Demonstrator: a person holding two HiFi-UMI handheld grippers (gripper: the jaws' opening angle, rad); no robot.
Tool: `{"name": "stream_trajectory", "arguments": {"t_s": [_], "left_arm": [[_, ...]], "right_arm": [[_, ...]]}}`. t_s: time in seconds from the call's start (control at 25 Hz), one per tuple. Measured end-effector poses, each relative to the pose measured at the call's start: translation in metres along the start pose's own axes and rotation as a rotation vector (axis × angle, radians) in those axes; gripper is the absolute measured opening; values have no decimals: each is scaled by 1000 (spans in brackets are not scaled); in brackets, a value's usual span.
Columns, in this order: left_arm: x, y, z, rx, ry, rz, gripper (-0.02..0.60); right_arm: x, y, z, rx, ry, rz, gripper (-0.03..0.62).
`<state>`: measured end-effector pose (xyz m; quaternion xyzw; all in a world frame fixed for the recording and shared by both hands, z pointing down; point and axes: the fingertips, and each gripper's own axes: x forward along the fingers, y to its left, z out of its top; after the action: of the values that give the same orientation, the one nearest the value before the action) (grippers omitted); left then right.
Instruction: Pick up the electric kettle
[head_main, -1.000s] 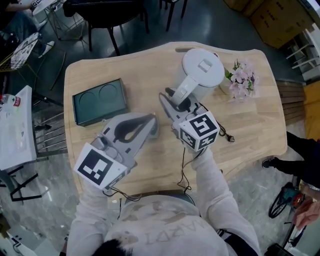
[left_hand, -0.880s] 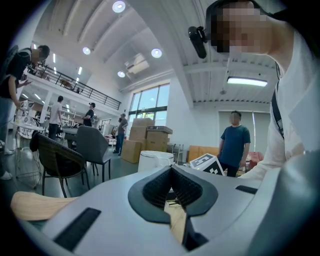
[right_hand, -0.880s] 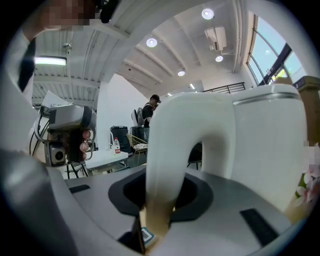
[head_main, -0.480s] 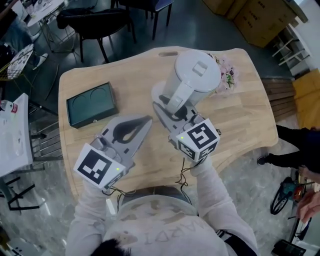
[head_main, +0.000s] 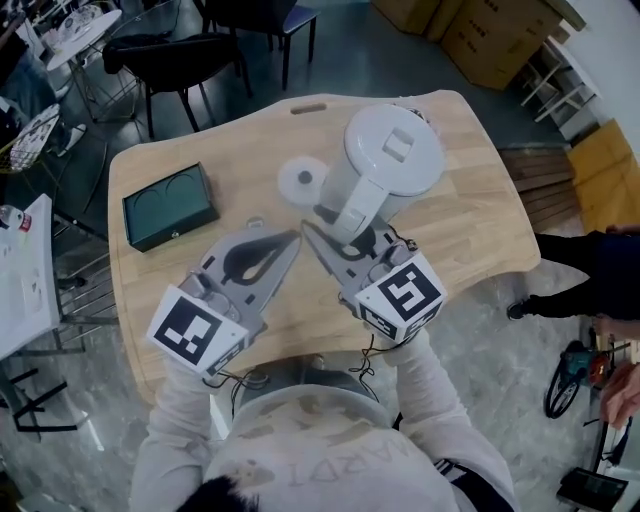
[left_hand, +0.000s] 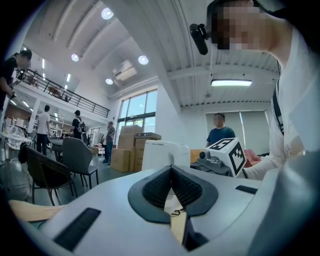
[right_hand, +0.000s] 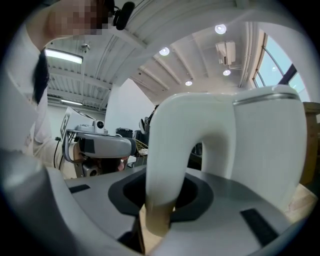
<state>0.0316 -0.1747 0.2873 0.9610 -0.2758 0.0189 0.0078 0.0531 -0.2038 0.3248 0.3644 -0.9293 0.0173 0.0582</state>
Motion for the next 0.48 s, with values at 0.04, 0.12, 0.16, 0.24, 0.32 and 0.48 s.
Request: {"name": "stream_trajectory", "arguments": {"t_s": [0.04,0.12,0.16,0.24,0.32,0.48], "left_arm": [[-1,-6,2,4,-2,-4,77],[-2,-17,5,13,-6,-12,77],[-3,-22,7,18,-7,-16,77],[-5,-33,10,26,-11,-25,77],[-5,-44,13,36,-14,-34,77],[-6,-63,19,53,-22,-53,77]], "right_arm": [[-8,4,3,-4,-4,-1,94],[-23,13,10,-14,-14,-3,94],[-30,17,13,-21,-18,-2,94],[-44,26,20,-35,-26,1,95],[-58,33,27,-42,-36,-1,95],[-83,44,38,-43,-66,-13,95]]}}
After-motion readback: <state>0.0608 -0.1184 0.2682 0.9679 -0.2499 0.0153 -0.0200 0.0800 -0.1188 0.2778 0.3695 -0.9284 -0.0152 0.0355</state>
